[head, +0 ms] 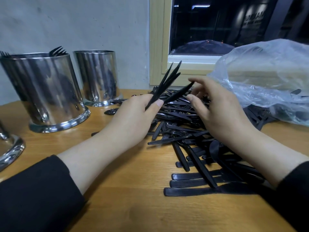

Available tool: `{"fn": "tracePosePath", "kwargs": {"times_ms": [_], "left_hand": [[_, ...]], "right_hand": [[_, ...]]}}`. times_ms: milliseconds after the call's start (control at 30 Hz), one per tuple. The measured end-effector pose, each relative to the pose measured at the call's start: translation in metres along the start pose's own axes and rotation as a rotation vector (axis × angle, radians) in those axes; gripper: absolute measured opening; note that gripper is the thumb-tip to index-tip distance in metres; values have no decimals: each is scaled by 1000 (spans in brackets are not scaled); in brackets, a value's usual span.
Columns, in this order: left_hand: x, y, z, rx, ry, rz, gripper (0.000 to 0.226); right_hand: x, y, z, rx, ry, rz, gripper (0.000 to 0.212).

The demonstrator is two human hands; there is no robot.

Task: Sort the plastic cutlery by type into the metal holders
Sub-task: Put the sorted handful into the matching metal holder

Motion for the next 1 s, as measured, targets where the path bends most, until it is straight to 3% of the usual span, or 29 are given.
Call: {"fn": "tracePosePath", "kwargs": {"times_ms": [200,333,633,833,1000], "left_hand": [[-2,6,3,-87,-41,-165,35],[-7,3,3,-87,-84,-159,39],[0,10,4,-96,-49,-273,33],[-9,5,2,-71,-130,-265,31],[-21,5,2,-31,-289,-217,32]], "right_hand": [[30,-23,-9,99,376,-212,36],[39,-23,-12,109,484,-229,33],[38,-23,-10,77,420,-266,23],[10,-24,0,70,218,-201,14],[-8,-8,2,-21,118,-64,13]]}}
Point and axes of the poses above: each hand's wrist, its own z-axis towards the middle knuckle, its own x-axis out of the palm, y = z × x, the point moved 6 cm from there along z, towards the middle knuckle, and after that the axes turned 4 degrees about -x, right-handed, at the moved point
